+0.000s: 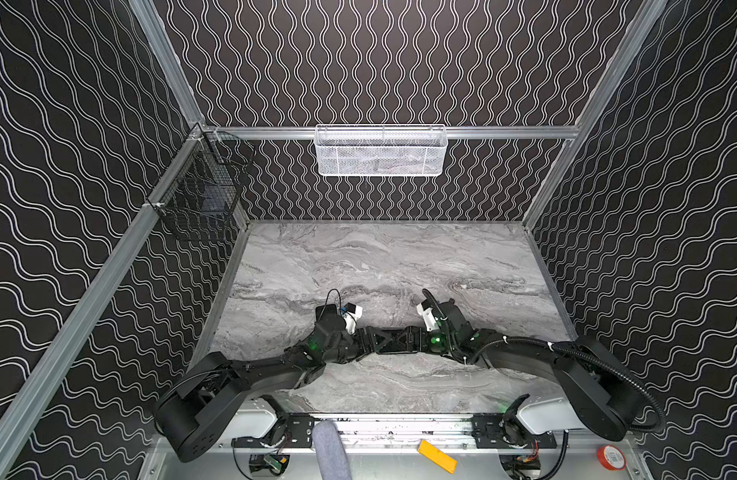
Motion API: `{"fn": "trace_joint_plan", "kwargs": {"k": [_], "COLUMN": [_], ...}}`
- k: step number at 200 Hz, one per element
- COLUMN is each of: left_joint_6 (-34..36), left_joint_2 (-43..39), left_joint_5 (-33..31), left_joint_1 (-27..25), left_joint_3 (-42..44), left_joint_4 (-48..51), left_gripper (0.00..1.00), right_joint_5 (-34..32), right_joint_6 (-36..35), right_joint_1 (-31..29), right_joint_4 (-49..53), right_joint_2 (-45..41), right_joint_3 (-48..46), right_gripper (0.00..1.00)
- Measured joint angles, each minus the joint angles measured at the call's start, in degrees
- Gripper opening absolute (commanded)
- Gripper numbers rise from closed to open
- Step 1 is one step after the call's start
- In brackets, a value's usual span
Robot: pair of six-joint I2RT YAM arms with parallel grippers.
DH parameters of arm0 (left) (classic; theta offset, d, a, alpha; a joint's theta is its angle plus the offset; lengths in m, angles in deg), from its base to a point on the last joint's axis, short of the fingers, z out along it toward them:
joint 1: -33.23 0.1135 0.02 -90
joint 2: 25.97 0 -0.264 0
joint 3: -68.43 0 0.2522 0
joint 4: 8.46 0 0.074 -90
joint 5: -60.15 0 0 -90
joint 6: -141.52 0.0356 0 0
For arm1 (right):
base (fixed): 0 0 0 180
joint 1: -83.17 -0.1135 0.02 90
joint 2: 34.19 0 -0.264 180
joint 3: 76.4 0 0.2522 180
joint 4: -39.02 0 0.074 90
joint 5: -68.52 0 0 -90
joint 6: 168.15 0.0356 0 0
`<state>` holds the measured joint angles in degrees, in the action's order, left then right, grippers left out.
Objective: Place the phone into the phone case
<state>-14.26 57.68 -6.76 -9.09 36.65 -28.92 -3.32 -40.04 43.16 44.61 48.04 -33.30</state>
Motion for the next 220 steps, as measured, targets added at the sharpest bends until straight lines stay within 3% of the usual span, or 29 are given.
{"fn": "trace_joint_plan", "kwargs": {"k": [43, 76, 166, 220], "left_joint_6": [-0.04, 0.37, 1.42, 1.42], "left_joint_2": [1.81, 0.04, 2.23, 3.08], "left_joint_5": [-0.20, -0.48, -1.46, -1.44], "left_joint_1": [0.00, 0.00, 0.00, 0.00], "left_joint_3": [0.81, 0.46, 0.04, 0.00], "left_joint_4": [-1.86, -0.44, 1.40, 1.22], "left_gripper": [0.61, 0.44, 0.44, 0.36], "right_joint_5": [1.31, 2.10, 2.78, 3.69], "right_joint_6": [0.00, 0.02, -0.04, -0.20], "right_joint_1": [0.00, -0.02, 0.00, -0.04], "right_joint_4": [1.27, 2.29, 2.73, 4.35], "right_joint_2": [-0.17, -0.20, -0.79, -1.22], "right_joint_3": [0.48, 0.70, 0.87, 1.09], "right_gripper": [0.98, 0.98, 0.98, 0.98]}}
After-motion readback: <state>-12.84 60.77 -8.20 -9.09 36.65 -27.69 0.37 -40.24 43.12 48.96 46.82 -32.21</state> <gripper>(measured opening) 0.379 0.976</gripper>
